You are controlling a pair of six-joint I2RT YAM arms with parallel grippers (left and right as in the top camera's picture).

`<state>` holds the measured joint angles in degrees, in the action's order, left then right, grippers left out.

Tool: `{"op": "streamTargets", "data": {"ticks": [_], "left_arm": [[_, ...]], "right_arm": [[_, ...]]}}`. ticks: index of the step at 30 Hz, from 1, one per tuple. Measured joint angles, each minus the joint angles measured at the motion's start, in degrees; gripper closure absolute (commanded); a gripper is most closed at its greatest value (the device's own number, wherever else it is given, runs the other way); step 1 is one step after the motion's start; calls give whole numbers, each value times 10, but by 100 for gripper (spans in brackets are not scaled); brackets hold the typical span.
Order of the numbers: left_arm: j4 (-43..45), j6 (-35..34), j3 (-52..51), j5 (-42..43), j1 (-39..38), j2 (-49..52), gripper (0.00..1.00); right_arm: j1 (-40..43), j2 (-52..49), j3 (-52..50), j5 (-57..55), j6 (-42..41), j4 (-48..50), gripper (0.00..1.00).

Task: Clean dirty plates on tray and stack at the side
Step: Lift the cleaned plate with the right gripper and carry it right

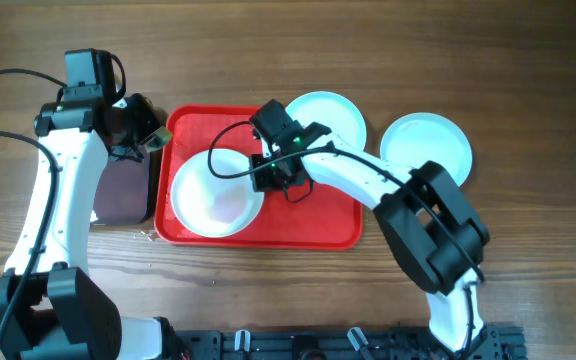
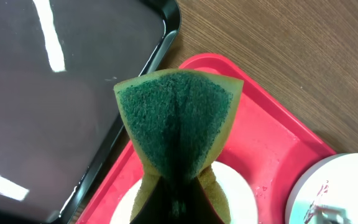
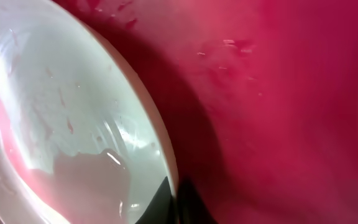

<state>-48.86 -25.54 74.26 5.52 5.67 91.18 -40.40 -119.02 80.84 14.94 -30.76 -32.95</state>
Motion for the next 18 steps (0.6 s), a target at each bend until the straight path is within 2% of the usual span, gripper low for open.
{"op": "streamTargets", "data": {"ticks": [7, 18], "left_arm": [[0, 0, 0, 0, 0, 0, 96], [-1, 0, 0, 0, 0, 0, 96]], "right_arm": [[-17, 162, 14, -248, 76, -54, 96], [-127, 175, 17, -626, 188, -51, 96]]}}
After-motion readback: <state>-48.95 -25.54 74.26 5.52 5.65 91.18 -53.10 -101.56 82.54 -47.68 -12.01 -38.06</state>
